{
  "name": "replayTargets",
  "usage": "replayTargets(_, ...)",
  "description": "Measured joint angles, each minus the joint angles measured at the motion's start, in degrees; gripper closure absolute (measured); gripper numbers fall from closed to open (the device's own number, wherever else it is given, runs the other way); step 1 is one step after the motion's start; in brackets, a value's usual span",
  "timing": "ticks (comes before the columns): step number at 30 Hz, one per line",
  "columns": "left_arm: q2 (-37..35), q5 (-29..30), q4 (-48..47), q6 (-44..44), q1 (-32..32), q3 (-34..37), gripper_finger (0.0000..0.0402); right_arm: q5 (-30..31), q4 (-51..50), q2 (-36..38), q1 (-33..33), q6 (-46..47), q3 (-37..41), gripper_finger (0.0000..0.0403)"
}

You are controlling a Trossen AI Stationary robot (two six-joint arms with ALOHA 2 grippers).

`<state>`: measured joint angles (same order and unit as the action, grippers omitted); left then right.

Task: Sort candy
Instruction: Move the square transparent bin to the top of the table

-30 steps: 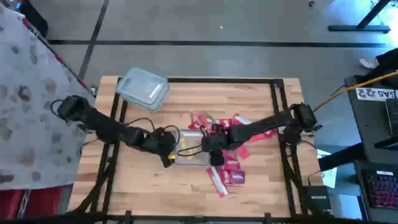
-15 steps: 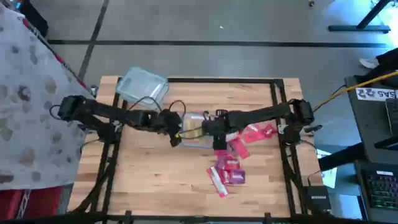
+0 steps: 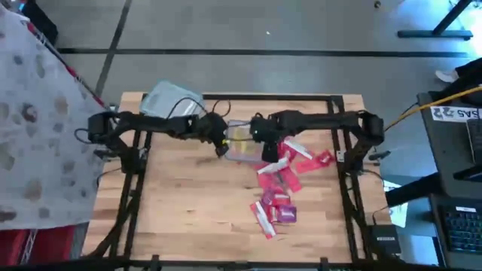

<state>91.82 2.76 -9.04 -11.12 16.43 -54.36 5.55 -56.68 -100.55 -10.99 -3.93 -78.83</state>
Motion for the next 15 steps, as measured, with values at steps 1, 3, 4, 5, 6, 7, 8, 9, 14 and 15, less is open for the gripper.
replayTargets(1,0.13,-0.14,0.01,0.67,0.46,-0.65,0.0402,0.26,-0.27,0.0,-0.51,-0.4,0.0,0.0228)
replayTargets(3,0.16,-0.3,-0.33,1.49,1.43,-1.87,0.0402,0.64,-0.24,0.0,-1.59,-0.89,0.0,0.0228)
replayTargets(4,0.15,-0.43,-0.38,2.0,1.94,-2.54,0.0402,1.01,-0.29,0.0,-2.12,-1.04,0.0,0.0228)
replayTargets(5,0.14,-0.45,-0.34,2.46,2.42,-3.16,0.0402,1.45,-0.38,0.02,-2.66,-1.31,0.0,0.0228)
replayTargets(6,0.16,-0.53,-0.22,2.78,2.94,-3.69,0.0402,1.98,-0.42,0.12,-3.25,-1.71,0.0,0.0228)
replayTargets(7,0.14,-0.78,-0.15,3.22,3.49,-4.29,0.0402,2.57,-0.4,0.2,-3.81,-2.14,0.0,0.0228)
replayTargets(8,0.14,-1.04,0.21,3.82,4.05,-4.77,0.0402,2.93,-0.4,0.22,-4.41,-2.42,0.0,0.0228)
replayTargets(9,0.13,-1.31,0.58,4.35,4.65,-5.18,0.0402,2.93,-0.38,0.31,-5.07,-2.67,0.0,0.0228)
replayTargets(14,1.02,-1.31,4.56,7.46,8.47,-6.0,0.0402,2.94,-0.17,0.35,-8.09,-5.23,-1.69,0.0228)
replayTargets(15,1.61,-1.28,5.69,7.79,9.22,-6.2,0.0402,3.01,-0.1,0.35,-8.71,-5.65,-2.13,0.0228)
